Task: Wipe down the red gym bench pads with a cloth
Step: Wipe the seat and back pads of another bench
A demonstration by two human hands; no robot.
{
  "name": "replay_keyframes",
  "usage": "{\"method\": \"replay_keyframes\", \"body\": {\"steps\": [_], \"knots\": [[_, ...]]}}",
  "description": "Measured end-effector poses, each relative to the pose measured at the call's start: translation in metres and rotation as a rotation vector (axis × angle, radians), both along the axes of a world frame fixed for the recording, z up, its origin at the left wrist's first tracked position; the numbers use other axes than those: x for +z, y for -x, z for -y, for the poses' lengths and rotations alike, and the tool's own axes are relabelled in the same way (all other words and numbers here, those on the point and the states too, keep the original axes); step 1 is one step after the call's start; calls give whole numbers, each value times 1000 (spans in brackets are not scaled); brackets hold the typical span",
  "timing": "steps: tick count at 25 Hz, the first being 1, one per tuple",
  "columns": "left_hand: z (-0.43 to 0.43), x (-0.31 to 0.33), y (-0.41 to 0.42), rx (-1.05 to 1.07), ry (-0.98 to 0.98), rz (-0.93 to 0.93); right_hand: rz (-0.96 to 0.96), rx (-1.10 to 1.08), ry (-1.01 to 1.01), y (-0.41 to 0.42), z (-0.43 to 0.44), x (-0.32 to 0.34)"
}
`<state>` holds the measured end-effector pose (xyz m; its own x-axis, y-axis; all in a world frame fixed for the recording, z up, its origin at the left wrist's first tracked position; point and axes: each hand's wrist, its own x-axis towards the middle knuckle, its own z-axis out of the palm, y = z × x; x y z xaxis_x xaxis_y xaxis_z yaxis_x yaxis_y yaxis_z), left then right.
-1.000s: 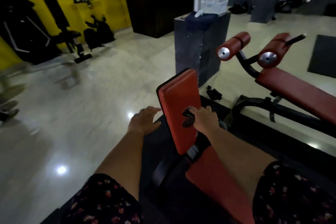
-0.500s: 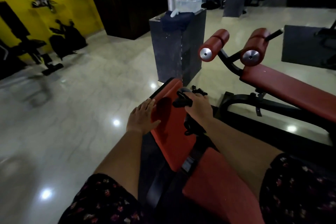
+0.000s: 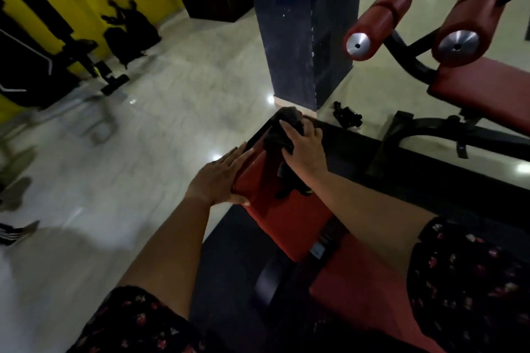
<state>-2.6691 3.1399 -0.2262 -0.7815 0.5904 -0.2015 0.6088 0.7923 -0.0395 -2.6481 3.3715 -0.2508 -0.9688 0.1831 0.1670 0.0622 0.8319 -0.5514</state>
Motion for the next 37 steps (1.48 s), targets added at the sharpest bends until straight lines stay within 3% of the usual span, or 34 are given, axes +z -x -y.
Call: {"method": "replay_keyframes", "body": {"steps": [4,9,13,22,29,33,37], "knots": [[4,1,12,-120,29,-9,57,-6,-62,6,0,-10],[11,-11,16,-171,-111,-13,-1,114,245,13,-4,-22],[17,-14,14,-152,-222,77,-81,-14,262,15,9,-20],[16,-20,12,-142,-262,60,26,-247,495,-4,42,-17],[18,-7,27,-203,-405,369,35,-188,376,-62,95,-56],[-6,1,26,-225,-671,240,-131,-110,179,-87,116,-73],[-27,-9,27,-277,-611,143,-137,-109,77,-94,132,-84]]}}
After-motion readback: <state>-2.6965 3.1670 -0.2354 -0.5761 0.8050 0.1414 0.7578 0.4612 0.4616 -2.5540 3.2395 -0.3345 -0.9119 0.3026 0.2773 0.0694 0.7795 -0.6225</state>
